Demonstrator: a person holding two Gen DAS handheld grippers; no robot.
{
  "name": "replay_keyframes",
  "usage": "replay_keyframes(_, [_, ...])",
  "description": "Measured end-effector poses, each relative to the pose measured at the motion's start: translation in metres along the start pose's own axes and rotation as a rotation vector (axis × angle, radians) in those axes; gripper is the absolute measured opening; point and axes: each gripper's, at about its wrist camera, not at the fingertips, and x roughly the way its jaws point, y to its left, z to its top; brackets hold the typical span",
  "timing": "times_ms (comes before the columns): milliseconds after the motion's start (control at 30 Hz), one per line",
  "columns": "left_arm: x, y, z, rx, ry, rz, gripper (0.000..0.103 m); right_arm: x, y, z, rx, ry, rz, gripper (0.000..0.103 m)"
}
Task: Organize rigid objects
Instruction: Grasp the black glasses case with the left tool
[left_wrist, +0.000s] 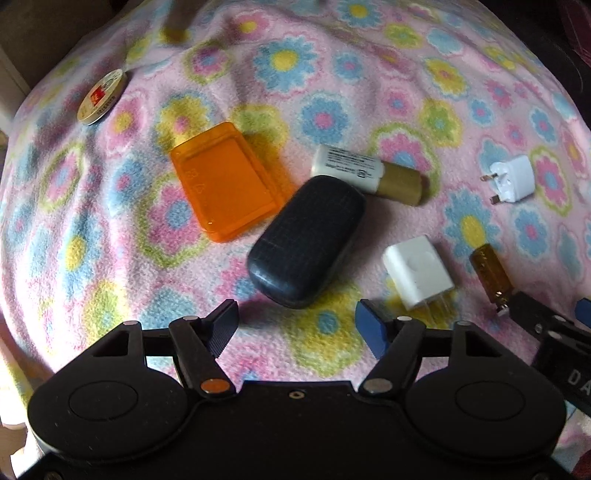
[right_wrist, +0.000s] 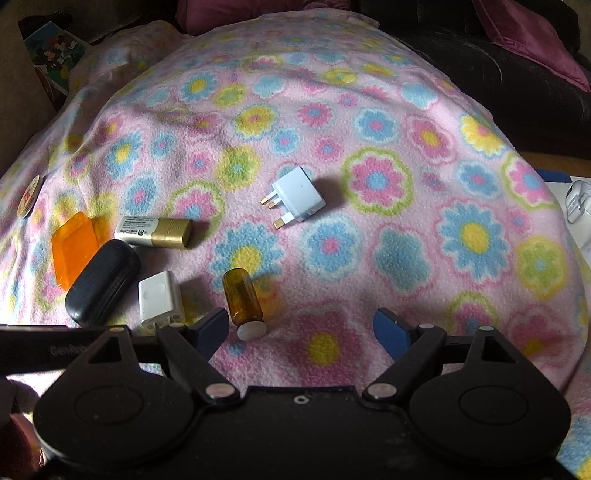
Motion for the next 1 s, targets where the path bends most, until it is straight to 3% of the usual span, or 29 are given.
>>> replay_keyframes(133, [0.006, 0.027, 0.010, -0.097, 0.023, 0.001, 0.068, -0.001, 0.001, -0.001, -0.004, -0.003, 0.000, 0.086])
replay_keyframes(333, [0.009, 0.046, 0.017, -0.129, 0.017, 0.064, 0.068, -0.001, 0.001, -0.001, -0.007, -0.001, 0.000, 0.086])
replay_keyframes(800, [-0.004, 0.033, 0.001, -0.083, 0.025, -0.011, 0.069, 0.000, 0.002, -0.002, -0.019, 0.005, 0.000, 0.086])
replay_keyframes(1000, [-0.003, 0.034, 0.009, -0.133, 0.026, -0.067, 0.076, 0.002, 0.002, -0.003, -0.021, 0.013, 0.000, 0.086])
